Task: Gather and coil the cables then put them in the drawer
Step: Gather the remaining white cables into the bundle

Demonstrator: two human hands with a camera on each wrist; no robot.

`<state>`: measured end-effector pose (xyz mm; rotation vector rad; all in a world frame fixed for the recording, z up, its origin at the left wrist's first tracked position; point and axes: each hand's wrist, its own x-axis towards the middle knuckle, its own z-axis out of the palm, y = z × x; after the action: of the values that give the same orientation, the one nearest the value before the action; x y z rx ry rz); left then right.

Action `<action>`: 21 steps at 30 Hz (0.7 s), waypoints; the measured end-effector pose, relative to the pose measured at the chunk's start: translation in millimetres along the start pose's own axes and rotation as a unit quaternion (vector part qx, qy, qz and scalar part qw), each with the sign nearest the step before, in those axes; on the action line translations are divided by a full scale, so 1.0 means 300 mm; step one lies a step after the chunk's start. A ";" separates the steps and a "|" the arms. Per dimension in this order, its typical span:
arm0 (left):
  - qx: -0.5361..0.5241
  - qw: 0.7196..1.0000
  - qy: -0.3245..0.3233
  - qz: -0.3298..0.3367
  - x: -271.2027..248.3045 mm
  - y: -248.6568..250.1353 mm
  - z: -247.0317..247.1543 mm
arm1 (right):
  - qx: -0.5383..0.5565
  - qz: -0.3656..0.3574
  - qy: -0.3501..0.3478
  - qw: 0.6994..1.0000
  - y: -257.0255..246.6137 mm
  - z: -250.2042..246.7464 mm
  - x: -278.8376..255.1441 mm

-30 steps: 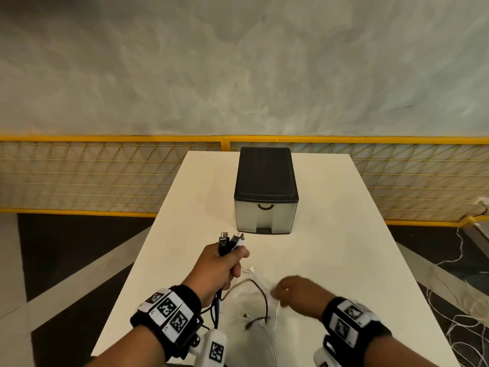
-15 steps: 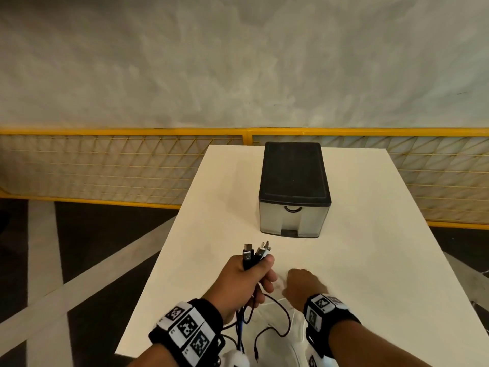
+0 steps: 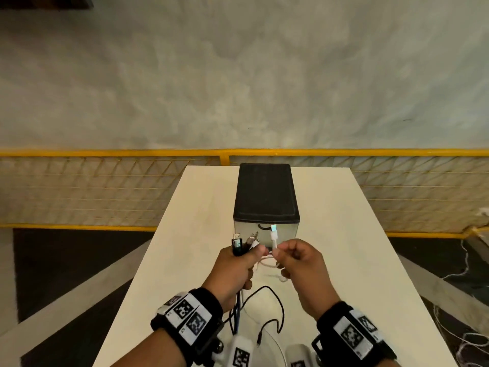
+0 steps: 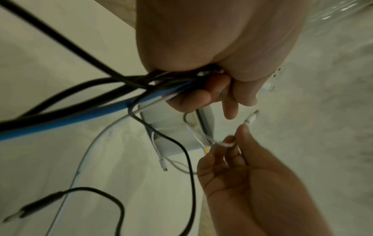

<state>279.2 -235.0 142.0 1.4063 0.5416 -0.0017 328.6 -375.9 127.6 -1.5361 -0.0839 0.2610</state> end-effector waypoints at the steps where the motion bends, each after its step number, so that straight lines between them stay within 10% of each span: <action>1: -0.004 1.000 -0.012 0.012 -0.002 0.015 0.019 | 0.004 -0.019 0.000 1.000 -0.029 -0.001 -0.013; 8: -0.022 0.996 -0.055 0.063 -0.050 0.064 0.114 | -0.006 -0.087 -0.043 0.995 -0.118 -0.024 -0.112; 21: -0.003 0.998 -0.001 0.064 -0.095 0.045 0.153 | 0.028 0.018 -0.011 0.999 -0.087 -0.064 -0.160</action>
<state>274.8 -284.1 167.7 1.4326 0.4484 0.1013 289.3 -405.5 158.0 -1.4796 -0.0659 0.3069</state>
